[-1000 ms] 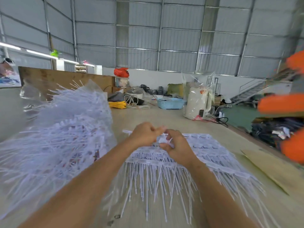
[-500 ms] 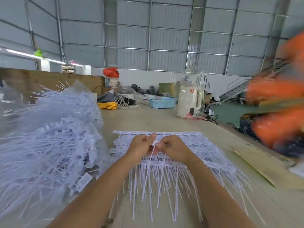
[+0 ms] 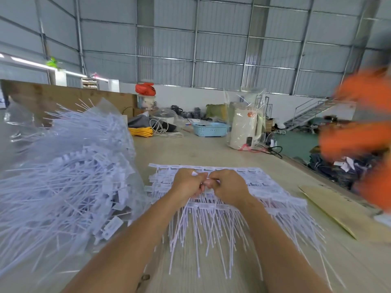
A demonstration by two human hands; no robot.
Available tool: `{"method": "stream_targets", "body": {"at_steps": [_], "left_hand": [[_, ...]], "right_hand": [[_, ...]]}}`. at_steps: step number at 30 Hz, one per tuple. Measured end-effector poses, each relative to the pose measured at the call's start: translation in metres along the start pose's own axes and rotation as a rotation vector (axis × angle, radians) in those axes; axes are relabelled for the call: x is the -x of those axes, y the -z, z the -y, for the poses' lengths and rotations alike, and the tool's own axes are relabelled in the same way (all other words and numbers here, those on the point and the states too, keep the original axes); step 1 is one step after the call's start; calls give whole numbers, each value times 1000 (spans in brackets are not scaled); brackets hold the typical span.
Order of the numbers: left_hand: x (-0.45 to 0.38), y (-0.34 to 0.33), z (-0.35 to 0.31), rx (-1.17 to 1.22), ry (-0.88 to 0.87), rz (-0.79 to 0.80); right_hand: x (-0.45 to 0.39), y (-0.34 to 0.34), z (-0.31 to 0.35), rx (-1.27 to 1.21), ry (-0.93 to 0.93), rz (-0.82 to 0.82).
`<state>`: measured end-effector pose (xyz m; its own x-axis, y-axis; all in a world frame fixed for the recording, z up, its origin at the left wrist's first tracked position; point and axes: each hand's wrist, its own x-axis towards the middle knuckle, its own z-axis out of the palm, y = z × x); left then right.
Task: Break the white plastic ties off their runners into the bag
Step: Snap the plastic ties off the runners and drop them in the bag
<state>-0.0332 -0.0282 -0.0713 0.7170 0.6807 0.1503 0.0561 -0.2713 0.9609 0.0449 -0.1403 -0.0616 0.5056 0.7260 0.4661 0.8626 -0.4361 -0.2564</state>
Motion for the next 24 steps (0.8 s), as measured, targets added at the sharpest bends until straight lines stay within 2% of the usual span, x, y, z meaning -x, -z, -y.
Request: {"method": "stream_targets", "body": {"at_steps": [2, 5, 7, 10, 13, 17, 19, 21, 22, 24], "left_hand": [[-8, 14, 9, -29, 98, -95], [-15, 29, 18, 100, 122, -96], [-11, 24, 12, 242, 74, -25], [-1, 9, -3, 435, 92, 132], [6, 5, -15, 550, 136, 262], [11, 1, -20, 555, 119, 277], [8, 4, -17, 573, 136, 265], [6, 8, -13, 593, 164, 258], [6, 9, -12, 605, 171, 268], [7, 8, -13, 622, 178, 312]], "right_hand": [[0, 16, -5, 99, -12, -143], [1, 44, -9, -189, -49, -427], [1, 50, 3, -370, -6, -403], [2, 45, 25, -458, 84, -303], [3, 45, 30, -531, 90, -311], [6, 56, 24, -556, 37, -412], [9, 72, 16, -685, -36, -539], [12, 84, 8, -873, -7, -591], [13, 84, 9, -914, 22, -551], [9, 71, 17, -762, 60, -387]]}}
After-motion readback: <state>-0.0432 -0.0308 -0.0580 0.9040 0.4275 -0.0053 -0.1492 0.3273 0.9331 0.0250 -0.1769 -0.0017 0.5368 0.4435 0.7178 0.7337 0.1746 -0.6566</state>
